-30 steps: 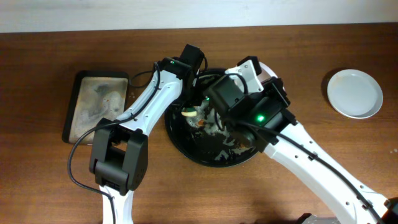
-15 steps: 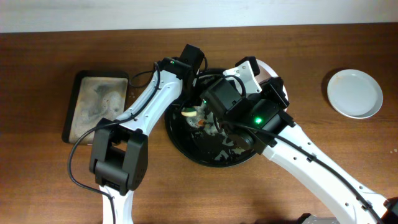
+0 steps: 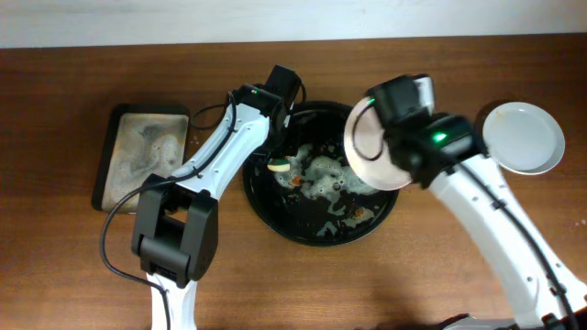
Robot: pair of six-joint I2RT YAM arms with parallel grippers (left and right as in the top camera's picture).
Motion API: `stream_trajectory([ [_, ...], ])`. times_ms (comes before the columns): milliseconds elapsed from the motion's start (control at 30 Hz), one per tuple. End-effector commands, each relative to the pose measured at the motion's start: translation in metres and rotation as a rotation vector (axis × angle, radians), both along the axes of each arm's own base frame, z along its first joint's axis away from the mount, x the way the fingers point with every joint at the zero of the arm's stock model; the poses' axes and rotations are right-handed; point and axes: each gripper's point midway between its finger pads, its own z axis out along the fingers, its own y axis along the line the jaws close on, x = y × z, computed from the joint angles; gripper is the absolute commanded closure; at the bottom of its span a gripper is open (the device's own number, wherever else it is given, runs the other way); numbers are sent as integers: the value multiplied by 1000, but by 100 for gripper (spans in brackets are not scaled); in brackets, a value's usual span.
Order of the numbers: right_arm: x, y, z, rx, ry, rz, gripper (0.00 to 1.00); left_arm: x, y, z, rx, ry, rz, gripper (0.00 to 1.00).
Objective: Clean dirty plates on tray and stack at the side
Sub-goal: 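Lift the cleaned plate right toward the plate stack with the right gripper, then lower the plate onto the stack and open the right gripper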
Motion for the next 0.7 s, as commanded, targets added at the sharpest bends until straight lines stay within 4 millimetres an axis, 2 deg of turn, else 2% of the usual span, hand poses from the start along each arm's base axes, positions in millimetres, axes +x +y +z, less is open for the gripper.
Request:
stream_trajectory([
  [0, 2, -12, -11, 313, 29, -101, 96, 2, -3, 13, -26, -23, 6, 100],
  [100, 4, -48, -14, 446, 16, -222, 96, 1, -4, 13, -29, -21, 6, 100],
  [167, 4, -79, -13, 518, -19, -336, 96, 1, -4, 13, -29, -20, 6, 100],
  [200, 2, -111, -13, 550, -60, -447, 96, 1, -4, 13, -29, -21, 6, 100],
  [300, -6, -174, -17, 568, -140, -655, 96, 1, -4, 13, -33, -19, 5, 100],
  [333, -7, -190, -20, 568, -154, -694, 96, 1, -5, 13, -35, -18, 4, 100],
  [367, -9, -213, -26, 566, -171, -750, 96, 1, -5, 13, -35, -18, 4, 100],
  [467, -14, -260, -51, 583, -192, -895, 96, 1, -5, 13, -35, -18, 4, 100],
  [567, -10, -291, -84, 630, -187, -954, 96, 1, -5, 13, -35, -19, 4, 100],
  [667, 1, -311, -111, 649, -196, -978, 96, 1, -5, 13, -35, -19, 4, 100],
])
